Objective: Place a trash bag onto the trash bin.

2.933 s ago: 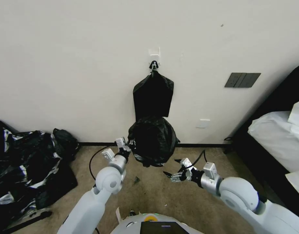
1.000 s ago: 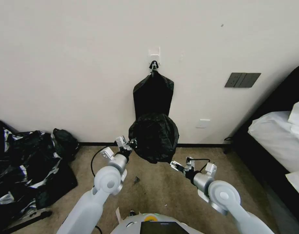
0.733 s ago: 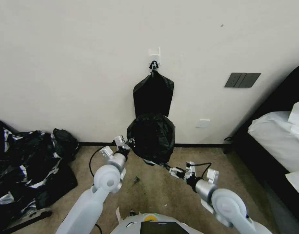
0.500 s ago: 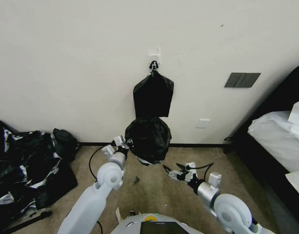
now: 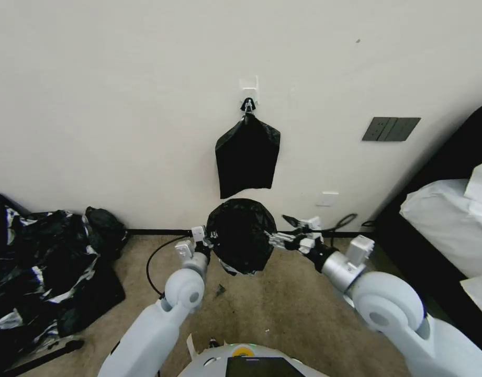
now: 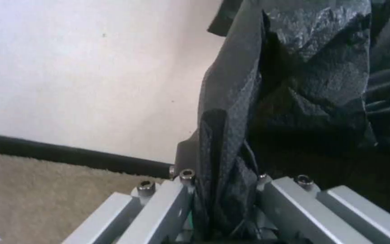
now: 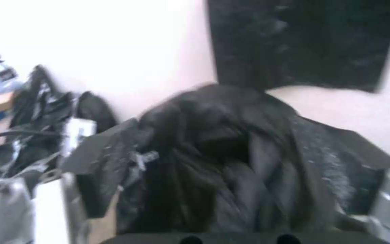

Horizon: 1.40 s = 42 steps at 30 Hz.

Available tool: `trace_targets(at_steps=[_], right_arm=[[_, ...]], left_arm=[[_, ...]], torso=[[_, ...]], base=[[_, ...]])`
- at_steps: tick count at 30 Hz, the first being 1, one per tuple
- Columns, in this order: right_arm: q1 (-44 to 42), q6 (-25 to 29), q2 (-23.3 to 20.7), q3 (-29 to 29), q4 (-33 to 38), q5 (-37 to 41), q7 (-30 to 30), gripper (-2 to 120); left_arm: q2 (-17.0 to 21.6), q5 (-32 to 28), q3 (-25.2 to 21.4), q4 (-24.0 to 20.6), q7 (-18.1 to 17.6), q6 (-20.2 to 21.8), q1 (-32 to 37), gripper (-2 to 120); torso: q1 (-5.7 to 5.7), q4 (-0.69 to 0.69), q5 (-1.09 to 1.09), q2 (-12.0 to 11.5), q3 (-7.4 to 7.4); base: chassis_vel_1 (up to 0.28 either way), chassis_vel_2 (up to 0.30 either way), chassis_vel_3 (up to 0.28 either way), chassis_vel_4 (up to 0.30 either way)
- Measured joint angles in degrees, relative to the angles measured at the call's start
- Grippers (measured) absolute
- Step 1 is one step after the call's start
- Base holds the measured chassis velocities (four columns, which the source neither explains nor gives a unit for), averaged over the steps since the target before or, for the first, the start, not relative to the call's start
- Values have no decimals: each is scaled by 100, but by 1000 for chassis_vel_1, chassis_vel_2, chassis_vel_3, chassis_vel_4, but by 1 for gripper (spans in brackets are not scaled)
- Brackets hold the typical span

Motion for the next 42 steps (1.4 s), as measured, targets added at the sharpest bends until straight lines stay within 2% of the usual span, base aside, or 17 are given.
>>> trace_targets(at_steps=[1, 2, 3, 4, 5, 6, 9, 10, 11, 14, 16, 19, 20, 22, 32, 42], right_arm=[[0, 0, 0, 0, 0, 0, 0, 85], [321, -146, -11, -339, -58, 11, 127, 80], [778, -333, 47, -902, -158, 69, 518, 72], [778, -333, 47, -902, -158, 69, 518, 72], [1302, -565, 245, -1634, -305, 206, 1114, 60], [1492, -639, 357, -1943, -377, 274, 1370, 55], [1739, -714, 515, -2389, -517, 338, 1714, 48], [1938, -805, 660, -2696, -655, 439, 1988, 39], [1938, -805, 660, -2696, -655, 439, 1988, 39], [2210, -912, 931, -3005, -950, 691, 2438, 26], [2252, -917, 976, -3040, -1019, 703, 2506, 22], [2416, -915, 1135, -3208, -1201, 742, 2730, 10], [2416, -915, 1135, -3208, -1201, 742, 2730, 10], [2551, -904, 1281, -3396, -1353, 769, 2938, 0], [2844, -858, 1615, -3729, -1977, 585, 3151, 0], [2923, -828, 1690, -3834, -2489, 421, 3188, 0]], left_arm=[[0, 0, 0, 0, 0, 0, 0, 3], [-3, 194, 46, 6, 36, -20, 37, 3], [-6, 492, 117, 7, 76, -82, 88, 3], [-6, 492, 117, 7, 76, -82, 88, 3], [-4, 750, 191, 7, 94, -125, 135, 3], [-2, 849, 216, 2, 102, -135, 147, 3], [11, 1032, 248, -15, 134, -177, 171, 3], [21, 1220, 280, -29, 177, -221, 193, 3], [21, 1220, 280, -29, 177, -221, 193, 3], [19, 1549, 340, -58, 262, -301, 238, 3], [18, 1628, 351, -62, 280, -321, 248, 3], [8, 1877, 404, -63, 352, -398, 283, 3], [8, 1877, 404, -63, 352, -398, 283, 3], [-6, 1959, 435, -63, 386, -417, 293, 3], [2, 2047, 435, -190, 443, -430, 406, 3], [-20, 2099, 441, -300, 519, -439, 470, 3]], torso=[[0, 0, 0, 0, 0], [0, 0, 0, 0, 0], [0, 0, 1, 0, 0], [0, 0, 1, 0, 0], [0, 0, 1, 0, 0], [0, 0, 0, 0, 0], [0, 0, 1, 0, 0], [0, 0, 0, 0, 0], [0, 0, 0, 0, 0], [0, 0, 0, 0, 0], [0, 0, 0, 0, 0], [0, -1, 0, 0, 0], [0, -1, 0, 0, 0], [0, 0, 0, 0, 0], [0, 0, 1, 0, 0], [0, 0, 1, 0, 0]], base=[[0, 0, 0, 0], [0, 0, 0, 0], [0, 0, 0, 0], [0, 0, 0, 0], [0, 0, 0, 0], [0, 0, 0, 0], [0, 0, 0, 0], [0, 0, 0, 0], [0, 0, 0, 0], [0, 0, 0, 0], [0, 0, 0, 0], [0, 0, 0, 0], [0, 0, 0, 0], [0, 0, 0, 0], [0, 0, 0, 0], [0, 0, 0, 0]])
